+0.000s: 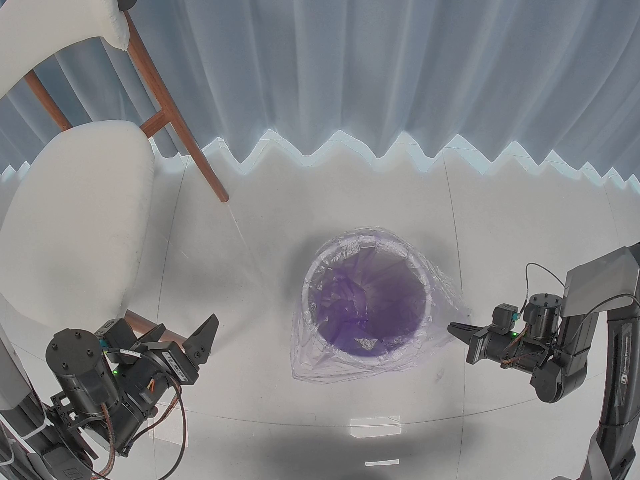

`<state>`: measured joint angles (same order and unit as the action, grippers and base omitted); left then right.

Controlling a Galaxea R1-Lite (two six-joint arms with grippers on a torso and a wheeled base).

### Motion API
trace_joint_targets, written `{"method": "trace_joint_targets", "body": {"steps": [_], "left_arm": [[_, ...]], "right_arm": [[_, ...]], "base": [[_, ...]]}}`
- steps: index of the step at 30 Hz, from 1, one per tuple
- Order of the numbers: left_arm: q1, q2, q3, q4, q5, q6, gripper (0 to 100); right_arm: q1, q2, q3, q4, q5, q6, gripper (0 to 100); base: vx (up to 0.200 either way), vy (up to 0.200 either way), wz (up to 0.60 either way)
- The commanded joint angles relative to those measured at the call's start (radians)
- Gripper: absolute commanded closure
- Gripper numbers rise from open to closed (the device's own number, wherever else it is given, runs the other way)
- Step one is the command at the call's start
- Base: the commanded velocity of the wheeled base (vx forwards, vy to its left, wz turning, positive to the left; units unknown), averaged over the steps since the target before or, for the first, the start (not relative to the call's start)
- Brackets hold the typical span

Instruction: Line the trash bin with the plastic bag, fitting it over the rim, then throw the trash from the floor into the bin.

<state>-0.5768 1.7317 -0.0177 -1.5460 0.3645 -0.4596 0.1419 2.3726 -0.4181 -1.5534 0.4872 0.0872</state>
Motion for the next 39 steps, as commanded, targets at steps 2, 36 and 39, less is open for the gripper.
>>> {"method": "trace_joint_targets", "body": {"steps": [2, 36, 39], "left_arm": [[0.0, 0.002, 0.018, 0.0, 0.008, -0.002, 0], [0.002, -0.023, 0.018, 0.0, 0.034, -0.022, 0], [0.002, -0.026, 0.018, 0.001, 0.034, -0.031, 0]], "right_arm": [[-0.002, 0.103, -0.042, -0.017, -0.002, 0.0, 100], [-0.038, -0.225, -0.059, 0.435, -0.113, 0.032, 100], [-0.025, -0.354, 0.09, 0.438, -0.093, 0.032, 100]], "base": [[0.0, 0.0, 0.0], [0.0, 0.0, 0.0], [0.0, 0.0, 0.0]]}}
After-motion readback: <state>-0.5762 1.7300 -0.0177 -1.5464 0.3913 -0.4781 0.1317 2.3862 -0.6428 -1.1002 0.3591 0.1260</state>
